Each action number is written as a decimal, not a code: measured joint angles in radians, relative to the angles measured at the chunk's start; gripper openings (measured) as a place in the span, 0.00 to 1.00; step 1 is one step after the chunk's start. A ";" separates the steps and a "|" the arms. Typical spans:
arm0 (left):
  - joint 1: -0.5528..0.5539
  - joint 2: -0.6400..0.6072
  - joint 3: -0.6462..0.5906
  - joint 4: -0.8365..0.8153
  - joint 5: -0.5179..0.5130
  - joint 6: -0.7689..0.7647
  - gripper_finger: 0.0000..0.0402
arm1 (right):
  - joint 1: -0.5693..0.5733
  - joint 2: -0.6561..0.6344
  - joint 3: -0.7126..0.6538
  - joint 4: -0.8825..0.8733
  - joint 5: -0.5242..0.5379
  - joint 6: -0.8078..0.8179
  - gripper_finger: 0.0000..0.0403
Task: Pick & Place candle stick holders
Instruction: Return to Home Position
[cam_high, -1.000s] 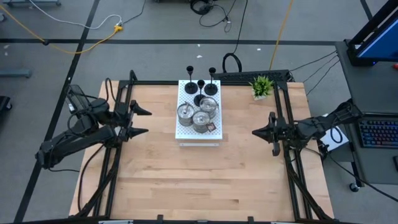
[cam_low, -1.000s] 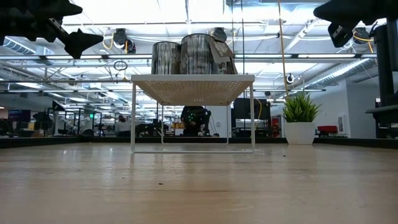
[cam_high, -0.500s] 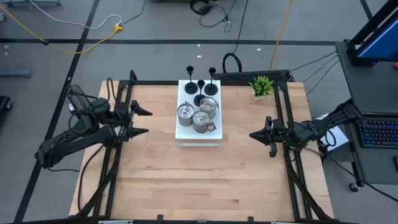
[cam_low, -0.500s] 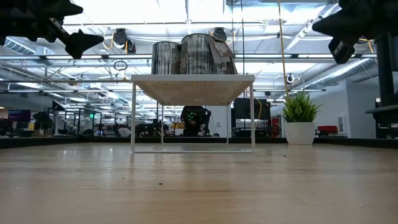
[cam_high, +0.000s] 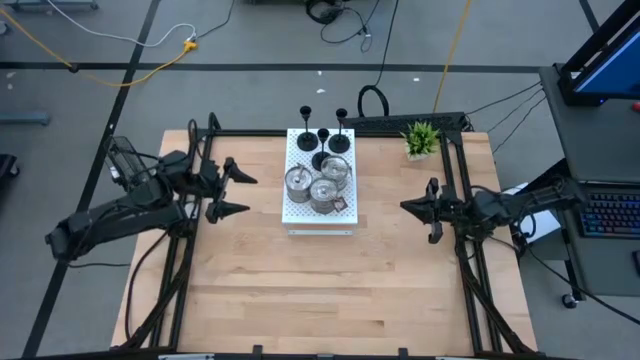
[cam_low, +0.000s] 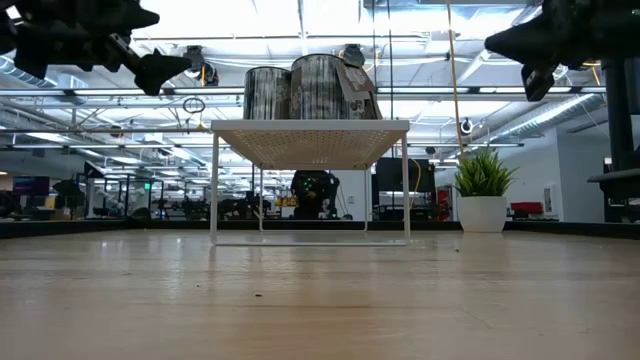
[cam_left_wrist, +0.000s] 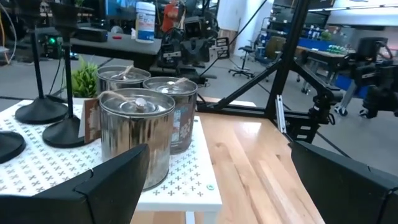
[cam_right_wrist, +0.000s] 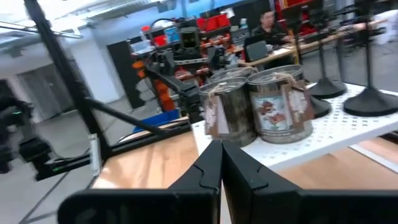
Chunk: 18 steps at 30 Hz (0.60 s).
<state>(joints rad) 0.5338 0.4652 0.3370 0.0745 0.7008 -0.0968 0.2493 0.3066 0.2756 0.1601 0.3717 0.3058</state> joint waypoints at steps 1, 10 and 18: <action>0.016 -0.001 0.000 -0.003 0.020 -0.001 0.99 | -0.014 -0.015 0.000 -0.010 -0.029 0.000 0.00; 0.150 -0.010 -0.009 -0.068 0.165 0.012 0.99 | -0.064 -0.180 0.000 -0.140 -0.087 0.001 0.00; 0.196 -0.056 -0.177 0.216 0.197 -0.113 0.99 | -0.067 -0.251 0.000 -0.207 -0.086 -0.002 0.00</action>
<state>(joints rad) 0.7303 0.4096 0.1601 0.2908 0.8974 -0.2102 0.1822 0.0555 0.2756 -0.0466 0.2855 0.3034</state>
